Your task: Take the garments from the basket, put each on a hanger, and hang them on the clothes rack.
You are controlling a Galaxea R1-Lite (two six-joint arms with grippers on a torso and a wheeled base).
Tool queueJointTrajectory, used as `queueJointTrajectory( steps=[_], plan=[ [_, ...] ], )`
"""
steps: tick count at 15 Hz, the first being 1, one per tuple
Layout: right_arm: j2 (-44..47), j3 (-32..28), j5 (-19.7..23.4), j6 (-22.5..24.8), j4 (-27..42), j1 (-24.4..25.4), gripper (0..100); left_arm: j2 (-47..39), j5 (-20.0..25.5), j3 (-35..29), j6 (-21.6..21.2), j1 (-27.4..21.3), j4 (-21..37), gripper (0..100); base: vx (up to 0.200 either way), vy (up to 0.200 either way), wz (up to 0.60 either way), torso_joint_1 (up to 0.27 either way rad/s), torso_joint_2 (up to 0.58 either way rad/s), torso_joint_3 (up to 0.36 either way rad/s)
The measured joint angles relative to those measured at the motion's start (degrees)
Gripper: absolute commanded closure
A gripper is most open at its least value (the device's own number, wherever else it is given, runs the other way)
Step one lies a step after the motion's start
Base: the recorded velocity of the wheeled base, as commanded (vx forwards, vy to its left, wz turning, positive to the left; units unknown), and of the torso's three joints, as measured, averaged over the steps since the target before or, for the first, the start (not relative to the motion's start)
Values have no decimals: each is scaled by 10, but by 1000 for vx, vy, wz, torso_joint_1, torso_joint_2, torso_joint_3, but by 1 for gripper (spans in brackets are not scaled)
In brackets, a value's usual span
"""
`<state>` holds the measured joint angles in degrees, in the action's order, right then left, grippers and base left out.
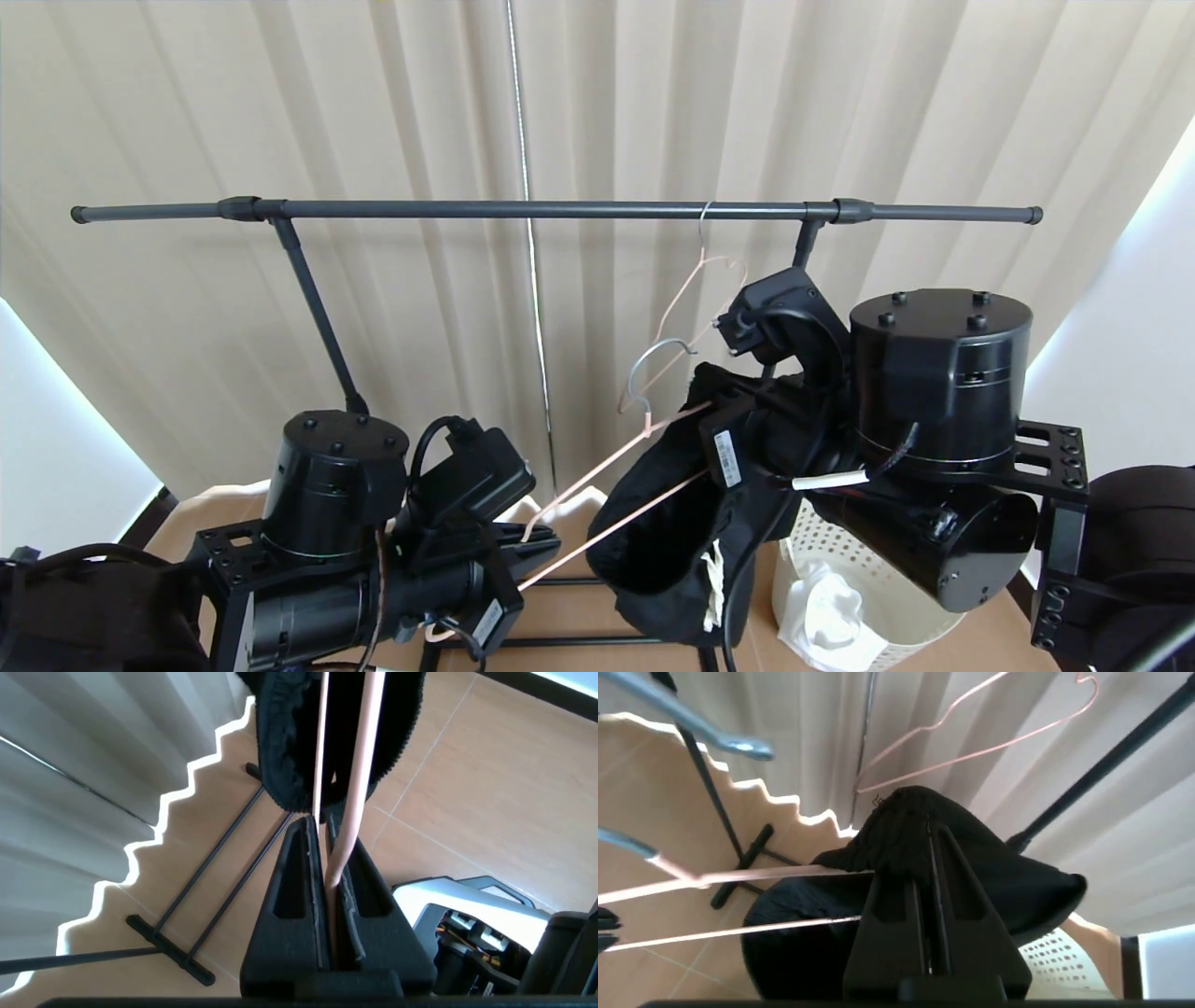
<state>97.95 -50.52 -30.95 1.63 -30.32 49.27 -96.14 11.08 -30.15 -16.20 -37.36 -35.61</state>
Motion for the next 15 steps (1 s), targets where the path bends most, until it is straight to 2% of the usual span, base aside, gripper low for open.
queueJointTrajectory(
  steps=[4, 8, 15],
  plan=[
    [-1, -11, 2, -29, -11, 22, 100, 0, -1, 7, 1, 1, -16, 100, 0, 0, 0, 0, 0, 0],
    [-2, -9, 8, -32, -70, 31, 100, 0, 0, 12, 1, 1, -18, 100, 0, 0, 0, 0, 0, 0],
    [-3, -1, 11, -33, -78, 38, 100, 7, -1, 13, 1, 2, -29, 100, 0, 0, 0, 0, 0, 0]
  ],
)
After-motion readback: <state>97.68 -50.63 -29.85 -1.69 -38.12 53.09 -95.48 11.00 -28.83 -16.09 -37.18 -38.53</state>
